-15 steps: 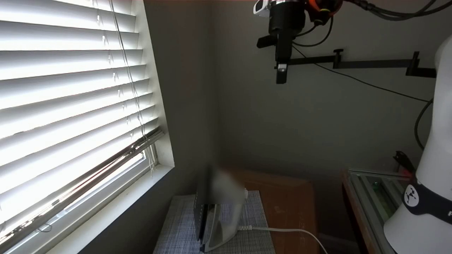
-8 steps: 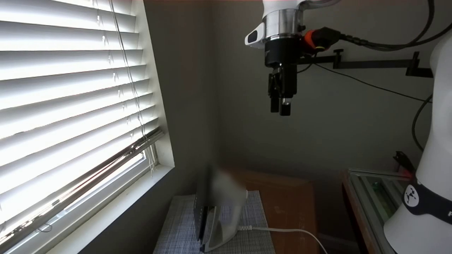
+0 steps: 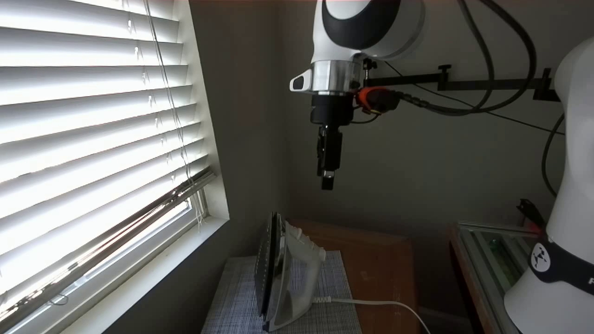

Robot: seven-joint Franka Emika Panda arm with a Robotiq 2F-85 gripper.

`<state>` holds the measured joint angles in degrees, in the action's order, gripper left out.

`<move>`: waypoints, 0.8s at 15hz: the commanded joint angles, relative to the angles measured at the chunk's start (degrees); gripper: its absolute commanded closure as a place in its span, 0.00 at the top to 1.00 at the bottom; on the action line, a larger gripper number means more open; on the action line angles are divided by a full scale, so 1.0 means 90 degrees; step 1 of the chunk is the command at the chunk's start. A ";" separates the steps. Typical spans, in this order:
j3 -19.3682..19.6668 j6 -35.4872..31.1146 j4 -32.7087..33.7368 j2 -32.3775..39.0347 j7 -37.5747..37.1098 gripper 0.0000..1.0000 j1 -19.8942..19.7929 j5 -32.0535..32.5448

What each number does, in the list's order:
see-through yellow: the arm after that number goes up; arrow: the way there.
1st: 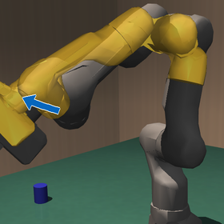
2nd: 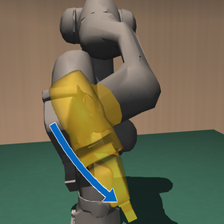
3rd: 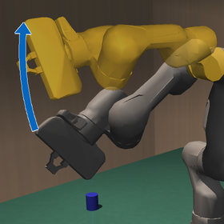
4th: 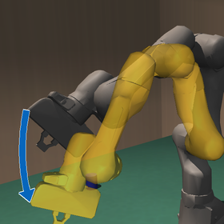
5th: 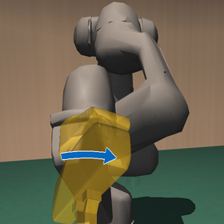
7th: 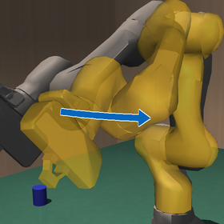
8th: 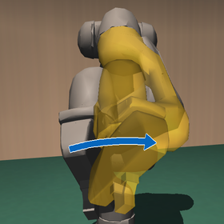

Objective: Lay the iron on the placemat.

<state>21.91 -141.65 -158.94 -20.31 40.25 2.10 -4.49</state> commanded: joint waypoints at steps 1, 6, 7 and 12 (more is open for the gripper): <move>-0.0113 -0.1005 -0.0002 0.1056 0.0451 1.00 0.0324 -0.0923; -0.0529 -0.1041 0.0020 0.1282 0.0484 1.00 0.0027 -0.1134; -0.0540 -0.1059 0.0026 0.1327 0.0500 1.00 0.0018 -0.1149; -0.0541 -0.1059 0.0034 0.1332 0.0505 1.00 0.0017 -0.1158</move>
<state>19.95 -151.43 -158.64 -8.32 44.40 5.01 -14.25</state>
